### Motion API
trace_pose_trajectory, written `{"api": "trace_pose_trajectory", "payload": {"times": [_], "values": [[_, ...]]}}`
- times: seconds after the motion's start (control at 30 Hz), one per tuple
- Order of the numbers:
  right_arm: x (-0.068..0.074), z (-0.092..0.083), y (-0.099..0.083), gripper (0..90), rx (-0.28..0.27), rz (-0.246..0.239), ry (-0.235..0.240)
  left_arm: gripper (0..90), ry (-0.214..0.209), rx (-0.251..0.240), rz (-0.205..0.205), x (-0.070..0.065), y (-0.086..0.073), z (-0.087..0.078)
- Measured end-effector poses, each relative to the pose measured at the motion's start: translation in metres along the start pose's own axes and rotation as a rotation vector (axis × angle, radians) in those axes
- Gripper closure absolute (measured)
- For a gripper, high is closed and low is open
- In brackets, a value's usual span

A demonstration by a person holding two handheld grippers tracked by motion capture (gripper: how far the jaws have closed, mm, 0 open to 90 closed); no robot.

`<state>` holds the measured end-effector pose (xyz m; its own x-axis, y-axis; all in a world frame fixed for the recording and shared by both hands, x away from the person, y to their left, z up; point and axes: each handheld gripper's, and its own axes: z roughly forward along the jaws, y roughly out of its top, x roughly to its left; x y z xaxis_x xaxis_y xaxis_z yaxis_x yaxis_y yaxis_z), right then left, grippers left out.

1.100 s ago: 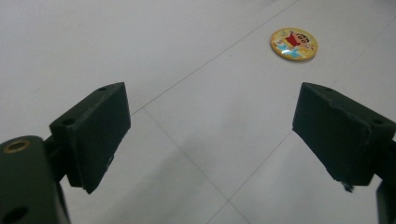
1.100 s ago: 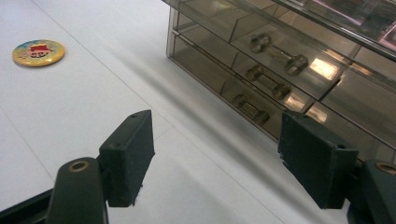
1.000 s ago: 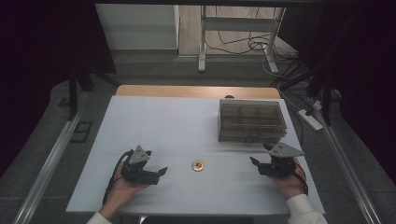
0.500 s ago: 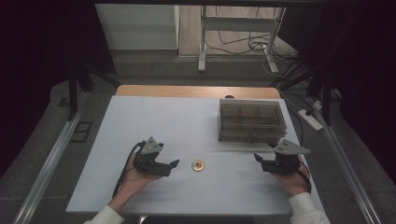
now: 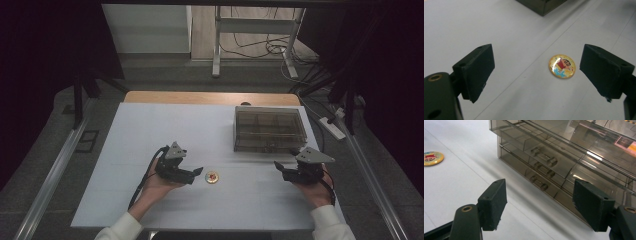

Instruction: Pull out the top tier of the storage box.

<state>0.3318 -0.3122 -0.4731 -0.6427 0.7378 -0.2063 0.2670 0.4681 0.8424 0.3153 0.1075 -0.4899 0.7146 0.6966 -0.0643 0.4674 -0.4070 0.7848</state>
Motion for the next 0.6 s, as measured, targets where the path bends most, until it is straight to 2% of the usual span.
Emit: {"api": "trace_pose_trajectory", "payload": {"times": [0.37, 0.6], "values": [[-0.003, 0.000, 0.001, 27.2, 0.006, -0.005, -0.017, 12.5, -0.017, -0.018, -0.004, -0.001, 0.015, 0.010], [-0.008, -0.001, 0.002, 27.1, 0.002, 0.009, -0.023, 12.7, -0.029, -0.019, -0.002, -0.002, 0.023, 0.019]]}}
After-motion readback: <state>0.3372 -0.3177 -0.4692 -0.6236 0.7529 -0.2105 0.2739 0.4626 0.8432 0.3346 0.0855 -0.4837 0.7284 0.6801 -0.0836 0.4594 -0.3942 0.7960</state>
